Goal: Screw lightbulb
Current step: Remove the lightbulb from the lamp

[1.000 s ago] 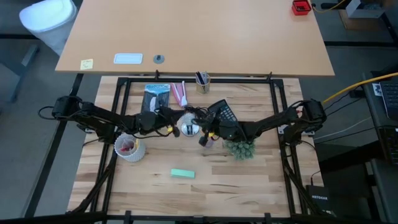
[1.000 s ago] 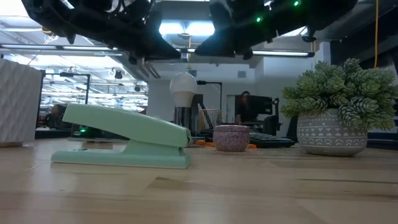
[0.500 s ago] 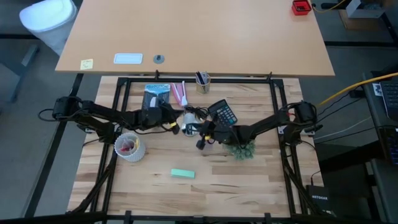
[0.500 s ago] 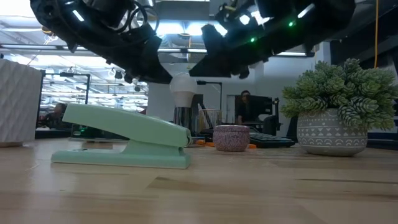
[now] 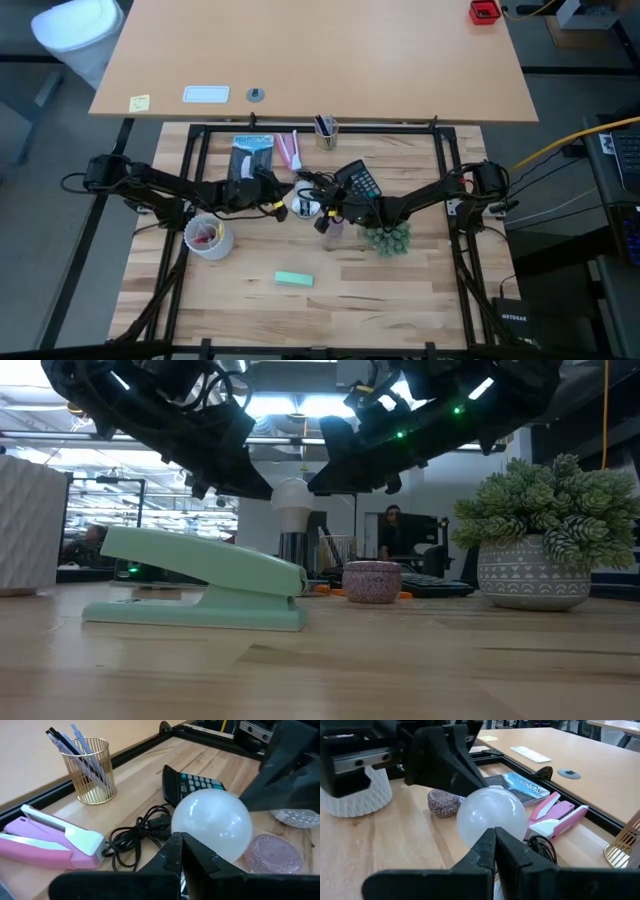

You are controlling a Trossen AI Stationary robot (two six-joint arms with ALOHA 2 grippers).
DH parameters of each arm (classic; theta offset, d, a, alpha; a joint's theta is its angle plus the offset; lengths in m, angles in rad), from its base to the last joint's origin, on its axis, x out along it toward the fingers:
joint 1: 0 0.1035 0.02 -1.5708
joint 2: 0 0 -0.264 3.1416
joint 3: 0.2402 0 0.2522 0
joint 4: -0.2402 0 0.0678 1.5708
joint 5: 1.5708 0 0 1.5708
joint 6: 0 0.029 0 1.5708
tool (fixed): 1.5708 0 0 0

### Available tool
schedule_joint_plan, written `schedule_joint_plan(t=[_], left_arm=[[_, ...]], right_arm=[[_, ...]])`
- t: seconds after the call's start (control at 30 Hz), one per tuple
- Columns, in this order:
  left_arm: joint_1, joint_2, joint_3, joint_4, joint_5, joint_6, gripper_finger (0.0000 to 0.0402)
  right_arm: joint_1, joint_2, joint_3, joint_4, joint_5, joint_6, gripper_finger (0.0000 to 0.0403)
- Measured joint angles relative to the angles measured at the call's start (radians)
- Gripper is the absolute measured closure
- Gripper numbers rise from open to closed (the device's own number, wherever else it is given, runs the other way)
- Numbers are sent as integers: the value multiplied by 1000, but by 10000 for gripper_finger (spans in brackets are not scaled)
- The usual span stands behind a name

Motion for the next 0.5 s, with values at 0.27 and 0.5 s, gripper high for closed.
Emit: schedule_joint_plan(t=[0.27,0.5], left_arm=[[-35,1,1,10,64,-23,401],[-55,4,-2,1,47,-21,401]], right_arm=[[-8,1,-1,-3,56,-1,391],[-41,2,0,0,-11,0,391]])
